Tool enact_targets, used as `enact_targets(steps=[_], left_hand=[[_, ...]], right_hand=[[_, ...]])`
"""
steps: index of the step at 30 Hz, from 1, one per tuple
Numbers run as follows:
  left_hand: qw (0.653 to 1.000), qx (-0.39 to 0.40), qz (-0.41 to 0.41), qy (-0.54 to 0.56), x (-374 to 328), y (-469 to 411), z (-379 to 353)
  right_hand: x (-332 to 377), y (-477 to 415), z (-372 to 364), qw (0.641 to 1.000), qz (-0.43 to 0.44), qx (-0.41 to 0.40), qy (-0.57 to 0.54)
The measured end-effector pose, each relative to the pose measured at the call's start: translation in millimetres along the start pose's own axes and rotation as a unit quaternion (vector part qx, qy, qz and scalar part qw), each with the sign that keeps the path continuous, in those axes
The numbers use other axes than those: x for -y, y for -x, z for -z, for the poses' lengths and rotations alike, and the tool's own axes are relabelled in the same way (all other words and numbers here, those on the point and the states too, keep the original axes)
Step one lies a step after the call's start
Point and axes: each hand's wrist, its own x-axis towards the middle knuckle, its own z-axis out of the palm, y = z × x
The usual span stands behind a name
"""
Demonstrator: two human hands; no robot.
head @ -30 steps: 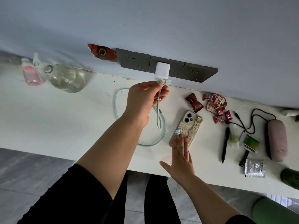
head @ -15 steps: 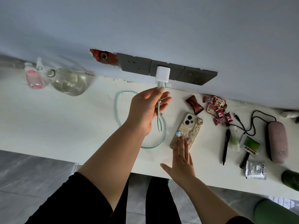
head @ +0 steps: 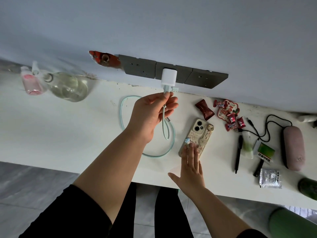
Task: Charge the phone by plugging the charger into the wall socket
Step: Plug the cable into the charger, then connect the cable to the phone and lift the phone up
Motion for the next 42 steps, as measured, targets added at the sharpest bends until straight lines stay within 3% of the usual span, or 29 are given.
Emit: enact_targets(steps=[3,7,10,14,18,22,25,31,34,37,40,42], left_hand=[[0.998,0.021,0.061,-0.028,8.5,-2.3,22.9],[0.977,-0.111,0.154,-0.098,47.3,-6.2,48.6],[0.947,-0.136,0.209,-0.203,94.8,-4.3,44.1],[0.913,-0.143,0.106,-0.368,134.7,-9.7,11.1],[0.919,-0.193,0.039,-0.341,140.8,-20.9,-19.5],[0.87,-0.174,0.006,-0.461,143.4,-26.4,-13.9],[0.858,-0.149,0.006,-0.491,148.3,-9.6,3.1],[0.816,-0.138,0.082,-0.555,166.2,24.9,35.0],[0.807,-0.167,0.046,-0.564,166.5,19.7,22.0],[0.852,-0.197,0.0,-0.485,164.9,2.0,4.1],[0.879,-0.205,0.022,-0.43,164.7,-14.1,1.6],[0.88,-0.194,0.025,-0.433,165.7,-16.7,6.0]], right_hand=[[-1.2,-0.2,0.8,1.0,0.001,0.002,-0.003],[-2.1,0.1,2.3,1.0,0.004,0.007,-0.008],[-1.3,0.4,2.9,1.0,0.004,0.008,-0.007],[-0.5,0.0,2.6,1.0,0.004,0.007,-0.01],[-1.0,0.6,1.7,1.0,0.012,-0.007,-0.015],[-4.1,1.4,1.1,0.999,0.02,-0.026,-0.028],[-7.1,3.4,3.5,0.997,0.031,-0.045,-0.053],[-11.8,6.6,23.6,0.992,0.053,-0.055,-0.098],[-12.7,7.7,39.0,0.98,0.058,-0.149,-0.122],[-9.8,-3.1,51.8,0.948,-0.051,-0.236,-0.207],[-1.8,-29.7,63.4,0.891,-0.24,-0.185,-0.339],[7.7,-47.2,67.0,0.866,-0.303,-0.148,-0.369]])
